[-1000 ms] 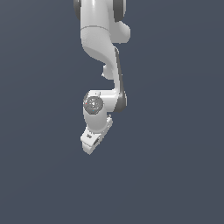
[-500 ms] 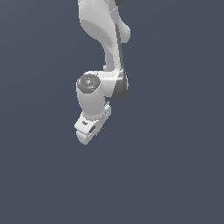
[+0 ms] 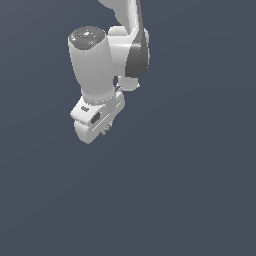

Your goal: Pick up the object and move it to a goal position.

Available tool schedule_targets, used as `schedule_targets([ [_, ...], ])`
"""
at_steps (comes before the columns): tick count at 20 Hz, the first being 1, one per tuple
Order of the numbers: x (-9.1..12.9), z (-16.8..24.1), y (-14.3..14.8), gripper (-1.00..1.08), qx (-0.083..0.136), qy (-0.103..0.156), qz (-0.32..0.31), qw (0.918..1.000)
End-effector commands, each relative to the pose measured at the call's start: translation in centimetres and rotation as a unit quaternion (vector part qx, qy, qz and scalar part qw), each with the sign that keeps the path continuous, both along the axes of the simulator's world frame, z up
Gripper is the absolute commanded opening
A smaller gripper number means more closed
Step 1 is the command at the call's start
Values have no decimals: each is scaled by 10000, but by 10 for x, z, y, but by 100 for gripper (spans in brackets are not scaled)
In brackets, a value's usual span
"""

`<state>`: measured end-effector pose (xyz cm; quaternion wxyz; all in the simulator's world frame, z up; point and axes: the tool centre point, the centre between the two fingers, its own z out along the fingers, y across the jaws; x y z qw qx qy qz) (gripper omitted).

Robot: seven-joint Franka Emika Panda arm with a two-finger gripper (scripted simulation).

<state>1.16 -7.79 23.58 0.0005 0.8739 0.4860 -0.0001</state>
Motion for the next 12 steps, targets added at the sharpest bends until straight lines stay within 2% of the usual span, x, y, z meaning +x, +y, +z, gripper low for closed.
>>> schedule_targets([
  [1, -5, 31, -2, -100, 3, 3, 2, 10000],
  [12, -18, 149, -12, -100, 9, 1, -1, 10000],
])
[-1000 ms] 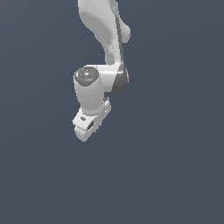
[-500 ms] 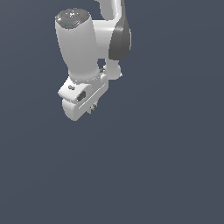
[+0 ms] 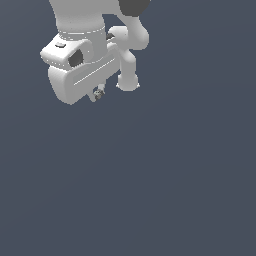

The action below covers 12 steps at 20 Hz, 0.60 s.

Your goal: Pick up the object and move it to a goal position.

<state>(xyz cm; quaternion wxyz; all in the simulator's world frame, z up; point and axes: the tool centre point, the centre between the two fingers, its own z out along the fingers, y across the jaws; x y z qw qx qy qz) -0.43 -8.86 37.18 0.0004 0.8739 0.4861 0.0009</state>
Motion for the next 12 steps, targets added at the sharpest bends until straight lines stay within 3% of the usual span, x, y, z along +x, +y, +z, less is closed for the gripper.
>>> schedule_targets([
  [1, -3, 21, -2, -100, 3, 9, -1, 10000],
  [12, -5, 68, -7, -100, 0, 9, -8, 10000],
])
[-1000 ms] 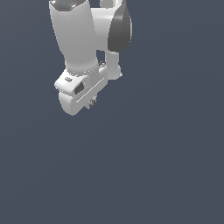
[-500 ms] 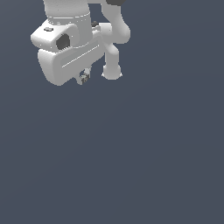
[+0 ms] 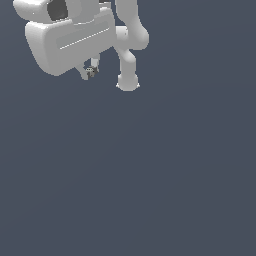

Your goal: Pick up the object and move it to a goal position.

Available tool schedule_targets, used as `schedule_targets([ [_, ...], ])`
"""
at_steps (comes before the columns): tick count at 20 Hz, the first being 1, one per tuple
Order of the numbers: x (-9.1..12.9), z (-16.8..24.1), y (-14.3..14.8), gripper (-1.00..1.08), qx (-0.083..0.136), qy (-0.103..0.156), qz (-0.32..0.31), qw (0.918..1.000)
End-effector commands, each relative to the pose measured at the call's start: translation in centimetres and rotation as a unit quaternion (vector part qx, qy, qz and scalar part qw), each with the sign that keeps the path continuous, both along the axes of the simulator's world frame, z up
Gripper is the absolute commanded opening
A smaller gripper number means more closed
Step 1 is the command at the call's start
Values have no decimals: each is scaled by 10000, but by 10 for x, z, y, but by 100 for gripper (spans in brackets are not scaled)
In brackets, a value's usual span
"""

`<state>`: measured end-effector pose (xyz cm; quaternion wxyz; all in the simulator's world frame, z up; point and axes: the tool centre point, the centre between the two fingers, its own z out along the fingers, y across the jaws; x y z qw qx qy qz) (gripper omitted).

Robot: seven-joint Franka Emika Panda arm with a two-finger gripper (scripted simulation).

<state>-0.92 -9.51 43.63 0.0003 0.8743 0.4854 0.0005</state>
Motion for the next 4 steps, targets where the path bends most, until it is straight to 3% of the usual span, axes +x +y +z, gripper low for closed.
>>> schedule_targets([
  [1, 0, 4, 0, -100, 1, 6, 0, 10000],
  [4, 1, 4, -1, -100, 1, 6, 0, 10000],
])
